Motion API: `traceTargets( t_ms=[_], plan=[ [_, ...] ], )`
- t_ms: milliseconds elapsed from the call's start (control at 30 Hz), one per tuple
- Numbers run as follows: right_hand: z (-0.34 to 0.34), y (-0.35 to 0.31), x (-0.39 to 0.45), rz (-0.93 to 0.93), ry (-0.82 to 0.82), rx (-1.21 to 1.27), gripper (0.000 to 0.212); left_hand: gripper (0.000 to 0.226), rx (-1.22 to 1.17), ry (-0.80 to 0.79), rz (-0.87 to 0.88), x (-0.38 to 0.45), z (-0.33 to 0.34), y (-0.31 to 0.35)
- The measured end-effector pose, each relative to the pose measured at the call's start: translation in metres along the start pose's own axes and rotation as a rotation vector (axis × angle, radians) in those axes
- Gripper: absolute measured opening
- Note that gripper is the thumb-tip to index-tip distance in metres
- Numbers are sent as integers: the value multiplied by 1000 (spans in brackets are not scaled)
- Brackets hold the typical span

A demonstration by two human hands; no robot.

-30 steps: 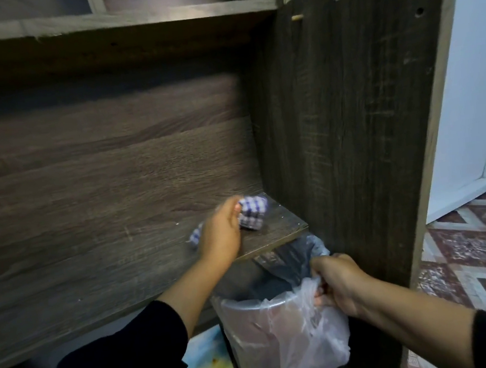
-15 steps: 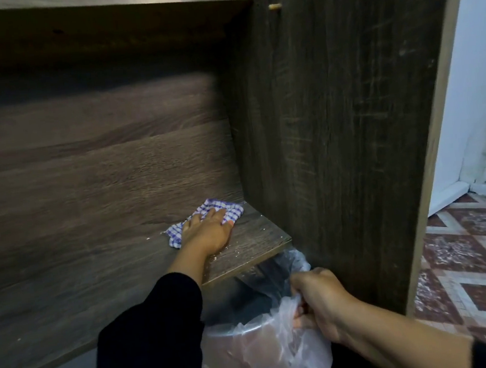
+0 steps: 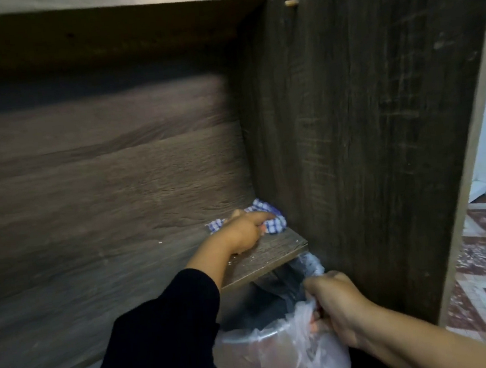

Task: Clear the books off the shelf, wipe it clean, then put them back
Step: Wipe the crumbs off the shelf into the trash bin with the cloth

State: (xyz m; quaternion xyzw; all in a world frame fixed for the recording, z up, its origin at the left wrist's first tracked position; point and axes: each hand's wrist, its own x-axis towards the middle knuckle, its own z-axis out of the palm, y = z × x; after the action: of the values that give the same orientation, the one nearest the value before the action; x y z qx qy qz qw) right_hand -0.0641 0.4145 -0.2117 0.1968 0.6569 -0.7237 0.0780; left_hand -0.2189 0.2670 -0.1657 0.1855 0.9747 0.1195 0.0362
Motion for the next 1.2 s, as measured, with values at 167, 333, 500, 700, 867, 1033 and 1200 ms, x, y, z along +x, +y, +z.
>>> traceTargets(
  t_ms=[167, 333, 500, 700, 867, 1033, 1200],
  plan=[
    [-2, -3, -11, -14, 1, -5, 14, 39, 29, 10, 230, -41, 7, 23],
    [-4, -5, -21, -28, -19, 2, 8, 34, -96, 11, 398, -76, 3, 22],
    [-7, -6, -25, -23, 2, -21, 15, 33, -353, 183, 384, -92, -14, 31],
    [-9, -8, -29, -11, -15, -12, 13, 36, -507, 608, 83, -89, -37, -3],
    [-9, -12, -32, 5, -27, 0, 20, 68, 31, 217, -563, -105, -21, -90],
    [-9, -13, -34, 15, -19, 8, 19, 60, 55, 114, -418, -117, -7, -48],
    [-8, -13, -35, 2, -11, 5, 20, 39, -154, 146, -47, -131, 15, 29]
  ],
)
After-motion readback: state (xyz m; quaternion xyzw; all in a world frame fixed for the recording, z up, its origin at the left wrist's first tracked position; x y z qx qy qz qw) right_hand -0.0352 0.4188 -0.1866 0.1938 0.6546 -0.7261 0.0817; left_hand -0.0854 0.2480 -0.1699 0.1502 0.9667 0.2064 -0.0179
